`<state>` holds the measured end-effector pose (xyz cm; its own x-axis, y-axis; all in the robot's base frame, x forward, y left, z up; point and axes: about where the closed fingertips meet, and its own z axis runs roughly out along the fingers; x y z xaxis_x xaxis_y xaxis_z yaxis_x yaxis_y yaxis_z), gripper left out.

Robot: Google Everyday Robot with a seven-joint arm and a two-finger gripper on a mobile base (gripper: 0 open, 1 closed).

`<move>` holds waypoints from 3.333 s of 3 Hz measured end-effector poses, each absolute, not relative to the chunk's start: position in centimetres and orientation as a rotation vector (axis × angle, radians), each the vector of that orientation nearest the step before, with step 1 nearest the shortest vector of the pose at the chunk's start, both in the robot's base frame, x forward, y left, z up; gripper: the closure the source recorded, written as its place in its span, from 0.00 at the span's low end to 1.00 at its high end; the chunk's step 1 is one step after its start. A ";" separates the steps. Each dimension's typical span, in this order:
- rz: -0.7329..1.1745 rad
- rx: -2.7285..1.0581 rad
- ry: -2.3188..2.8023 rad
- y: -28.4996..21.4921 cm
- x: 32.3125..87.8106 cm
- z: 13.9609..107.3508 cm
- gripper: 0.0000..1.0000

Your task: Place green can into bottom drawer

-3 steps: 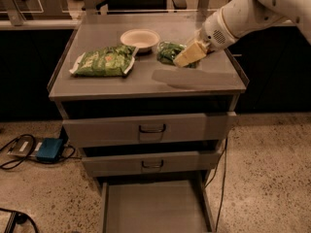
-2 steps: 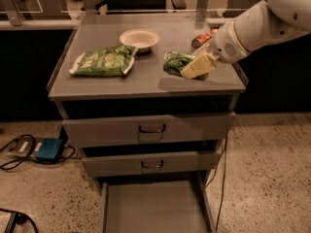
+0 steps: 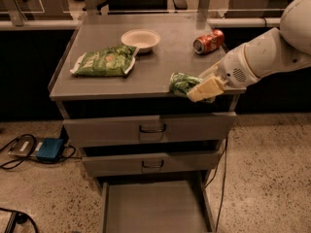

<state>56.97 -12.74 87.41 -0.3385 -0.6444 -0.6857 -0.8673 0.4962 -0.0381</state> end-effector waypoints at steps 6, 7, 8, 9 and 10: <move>0.730 -1.146 2.277 -11.0 43.1 58.2 1.00; 0.755 -1.171 2.286 -9.7 44.4 54.0 1.00; 0.755 -1.171 2.286 -9.7 44.4 54.0 1.00; 0.765 -1.175 2.295 -8.8 44.4 51.2 1.00; 0.777 -1.199 2.284 -7.9 44.2 47.8 1.00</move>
Offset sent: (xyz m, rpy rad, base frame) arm -0.0704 -0.0001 -0.1226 0.0988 0.1384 -0.0045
